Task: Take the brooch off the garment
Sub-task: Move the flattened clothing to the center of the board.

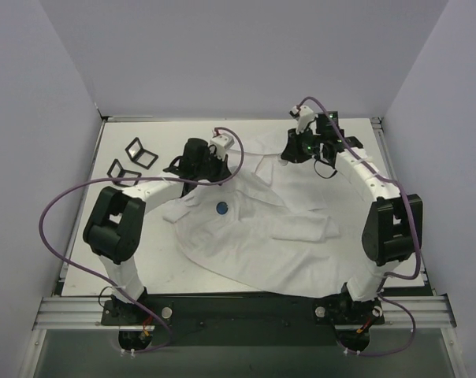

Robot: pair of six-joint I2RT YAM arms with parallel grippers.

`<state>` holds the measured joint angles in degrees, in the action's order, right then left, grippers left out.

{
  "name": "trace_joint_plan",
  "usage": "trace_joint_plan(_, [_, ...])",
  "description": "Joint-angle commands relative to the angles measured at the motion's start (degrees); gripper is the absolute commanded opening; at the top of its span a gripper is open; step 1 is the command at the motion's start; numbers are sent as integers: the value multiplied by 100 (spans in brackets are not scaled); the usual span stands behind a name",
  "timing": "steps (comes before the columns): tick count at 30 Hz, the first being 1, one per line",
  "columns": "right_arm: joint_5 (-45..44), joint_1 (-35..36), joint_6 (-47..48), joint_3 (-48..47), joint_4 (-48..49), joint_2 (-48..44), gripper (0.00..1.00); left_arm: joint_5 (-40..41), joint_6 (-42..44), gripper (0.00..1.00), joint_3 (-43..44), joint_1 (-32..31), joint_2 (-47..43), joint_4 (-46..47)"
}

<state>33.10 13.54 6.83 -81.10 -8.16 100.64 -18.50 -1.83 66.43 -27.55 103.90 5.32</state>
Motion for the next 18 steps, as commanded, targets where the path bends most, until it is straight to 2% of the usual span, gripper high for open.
trace_joint_plan(1, [337,-141,11,313,-185,-703,0,593,85,0,554,206,86,-136])
trace_joint_plan(8, [627,-159,73,586,-388,-1090,0,743,280,0,1941,285,1052,-1199])
trace_joint_plan(11, [864,-141,231,499,-589,-1161,0,629,174,0,2110,399,1142,-1253])
trace_joint_plan(15, [1224,-141,380,420,-914,-1257,0,506,-54,2,1813,443,782,-1051])
trace_joint_plan(16, [1303,-150,441,402,-967,-1292,0,210,-72,20,1742,470,546,-955])
trace_joint_plan(18, [1602,-150,486,402,-1090,-1354,0,-91,-168,38,1549,522,273,-814])
